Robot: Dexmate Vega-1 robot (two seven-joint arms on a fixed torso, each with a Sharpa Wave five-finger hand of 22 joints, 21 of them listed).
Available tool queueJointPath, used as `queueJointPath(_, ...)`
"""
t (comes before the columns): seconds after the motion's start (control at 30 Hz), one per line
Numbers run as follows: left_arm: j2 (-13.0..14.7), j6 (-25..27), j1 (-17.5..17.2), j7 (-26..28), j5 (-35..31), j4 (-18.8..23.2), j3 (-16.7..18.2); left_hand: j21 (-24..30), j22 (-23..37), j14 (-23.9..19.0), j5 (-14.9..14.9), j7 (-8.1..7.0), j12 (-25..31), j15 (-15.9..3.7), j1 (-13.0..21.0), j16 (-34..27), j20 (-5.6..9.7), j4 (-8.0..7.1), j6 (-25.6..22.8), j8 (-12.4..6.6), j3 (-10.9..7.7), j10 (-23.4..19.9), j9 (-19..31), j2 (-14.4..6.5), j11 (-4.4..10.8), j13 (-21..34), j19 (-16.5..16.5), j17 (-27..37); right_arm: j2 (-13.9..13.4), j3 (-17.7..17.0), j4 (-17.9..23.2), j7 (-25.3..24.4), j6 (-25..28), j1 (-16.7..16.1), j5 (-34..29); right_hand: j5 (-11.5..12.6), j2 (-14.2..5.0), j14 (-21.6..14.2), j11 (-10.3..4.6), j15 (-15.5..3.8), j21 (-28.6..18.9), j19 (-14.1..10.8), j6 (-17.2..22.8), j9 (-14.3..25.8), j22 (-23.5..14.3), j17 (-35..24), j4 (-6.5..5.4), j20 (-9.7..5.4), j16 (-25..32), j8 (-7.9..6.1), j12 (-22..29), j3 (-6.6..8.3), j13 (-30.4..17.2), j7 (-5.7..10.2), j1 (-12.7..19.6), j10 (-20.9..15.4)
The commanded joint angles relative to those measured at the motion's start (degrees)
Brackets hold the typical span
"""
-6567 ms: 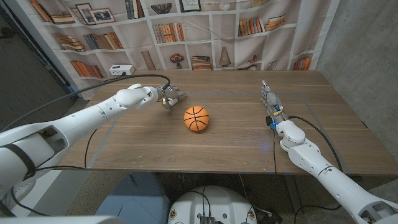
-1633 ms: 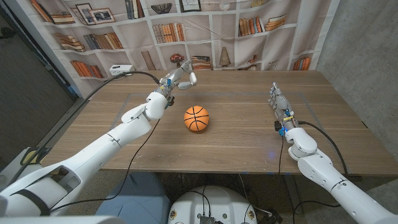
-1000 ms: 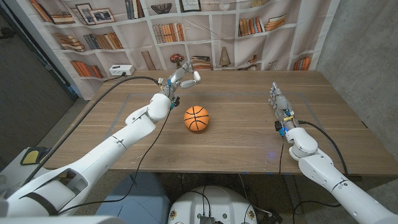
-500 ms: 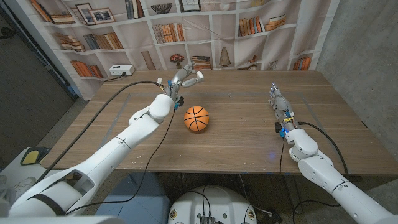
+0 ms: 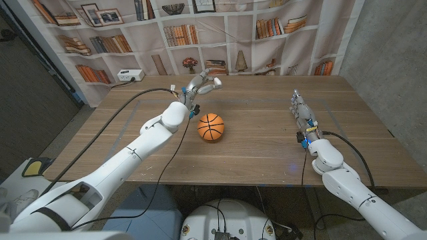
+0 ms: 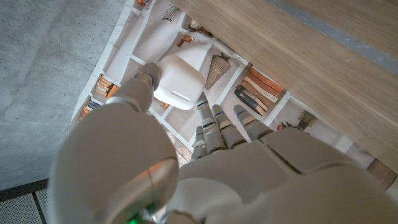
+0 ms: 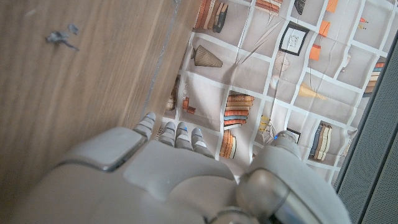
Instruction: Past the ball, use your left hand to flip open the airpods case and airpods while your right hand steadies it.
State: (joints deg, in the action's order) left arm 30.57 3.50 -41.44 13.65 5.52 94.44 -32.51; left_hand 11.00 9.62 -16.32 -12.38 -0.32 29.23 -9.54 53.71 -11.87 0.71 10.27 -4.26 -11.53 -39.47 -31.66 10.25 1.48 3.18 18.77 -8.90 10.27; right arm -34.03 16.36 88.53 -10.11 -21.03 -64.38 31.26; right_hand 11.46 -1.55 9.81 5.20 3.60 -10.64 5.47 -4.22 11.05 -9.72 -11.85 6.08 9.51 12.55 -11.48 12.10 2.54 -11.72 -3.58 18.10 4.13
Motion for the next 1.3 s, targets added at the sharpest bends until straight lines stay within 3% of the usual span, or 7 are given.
queueJointPath(0.03,0.7,0.3,-0.3,-0.9,1.9,1.6,0.0,-0.2,0.1,-0.5,-0.1,0.16,1.7,-0.33,4.3,0.0,-0.27,-0.02,-0.9,-0.55,0.75,-12.8,0.2,-3.7,9.32,3.1,0.1,0.2,0.0,0.0,0.1,0.2,-0.1,-0.4,0.2,-0.1,-0.48,3.6,-0.19,-0.18,-0.2,0.4,-0.5,0.2,-0.1,-0.2,0.48,0.27,-0.2,0.15,-0.1,0.04,-0.1,0.05,0.3,0.0)
queueJointPath(0.1,0.4,-0.1,-0.5,-1.1,2.5,1.8,0.0,-0.2,0.1,-0.4,-0.1,0.22,1.7,-0.15,4.4,0.0,-0.33,-0.03,-1.0,-0.54,0.9,-12.8,0.2,-3.7,9.31,3.2,0.2,0.2,0.2,0.0,-0.1,0.3,-0.6,-0.5,0.1,-0.1,-0.49,3.6,-0.19,-0.17,-0.2,0.4,-0.5,0.2,-0.1,-0.2,0.49,0.27,-0.2,0.12,-0.1,0.05,-0.1,0.05,0.3,-0.1)
queueJointPath(0.23,-0.5,-0.4,-0.8,-1.3,4.4,1.7,0.3,-0.2,0.1,-0.1,-0.1,0.35,1.4,0.0,4.5,0.2,-0.38,-0.04,-0.9,-0.38,1.22,-12.4,0.2,-3.7,9.26,3.3,0.2,0.2,-0.5,0.1,0.6,-0.5,-0.4,-0.7,-1.5,-0.1,-0.85,3.7,-2.87,-2.42,-0.2,0.3,-0.8,0.2,-0.1,-0.2,0.73,0.3,-0.3,0.15,0.4,0.3,-0.1,2.28,0.8,-1.4)
queueJointPath(0.5,-1.2,-0.8,-0.2,-2.6,6.3,1.5,-0.1,-0.2,0.1,0.4,-0.2,0.48,1.3,0.32,4.8,0.4,-0.36,-0.03,-0.8,-0.26,1.7,-12.3,0.2,-3.7,9.29,3.4,0.4,0.2,-3.1,-0.3,4.1,-2.9,1.6,-1.9,-5.1,-0.1,-1.1,4.4,-3.59,-2.51,0.0,1.1,-2.8,0.2,-0.1,-0.1,1.07,0.66,-0.5,0.66,0.8,0.59,-0.2,3.22,1.5,-2.9)
queueJointPath(0.87,-2.8,-0.9,0.0,-3.2,9.3,0.5,-0.1,-0.2,0.1,0.7,-0.2,0.87,0.8,0.46,5.3,0.5,-0.46,-0.07,-1.7,-0.42,2.39,-11.9,0.2,-3.7,9.25,3.6,0.5,0.2,-3.4,-0.9,7.2,-8.8,2.0,-3.6,-12.1,-0.2,-2.75,2.8,-5.15,-2.38,-0.3,0.4,-4.8,0.2,-0.1,-0.2,2.57,0.78,0.3,0.51,1.5,2.53,-0.7,4.18,5.3,-5.2)
queueJointPath(1.17,-4.0,-0.5,-0.1,-3.2,12.8,0.1,0.5,-0.2,0.1,0.6,-0.3,0.94,0.8,0.41,5.4,0.4,-0.44,-0.12,-1.9,-0.42,2.64,-12.0,0.2,-3.7,9.26,3.6,0.5,0.2,-3.1,-1.2,9.6,-12.1,2.4,-4.5,-16.6,-0.3,-3.04,2.7,-5.2,-1.91,-0.3,0.3,-5.1,0.2,-0.1,-0.2,3.2,1.36,0.4,0.24,1.6,3.33,-1.0,3.98,7.2,-5.8)
queueJointPath(1.3,-4.3,-0.4,-0.2,-3.2,13.9,0.0,0.6,-0.2,0.1,0.5,-0.3,1.1,0.9,0.4,5.5,0.3,-0.48,-0.19,-1.8,-0.34,2.89,-12.6,0.2,-3.8,9.26,3.7,0.5,0.2,-2.0,-0.9,9.8,-15.1,2.0,-4.9,-20.4,-0.4,-2.99,0.4,-4.97,-2.33,-0.9,-1.8,-3.8,0.2,0.0,-0.2,3.74,1.52,1.2,-0.63,2.3,4.29,-1.3,3.65,9.8,-8.2)
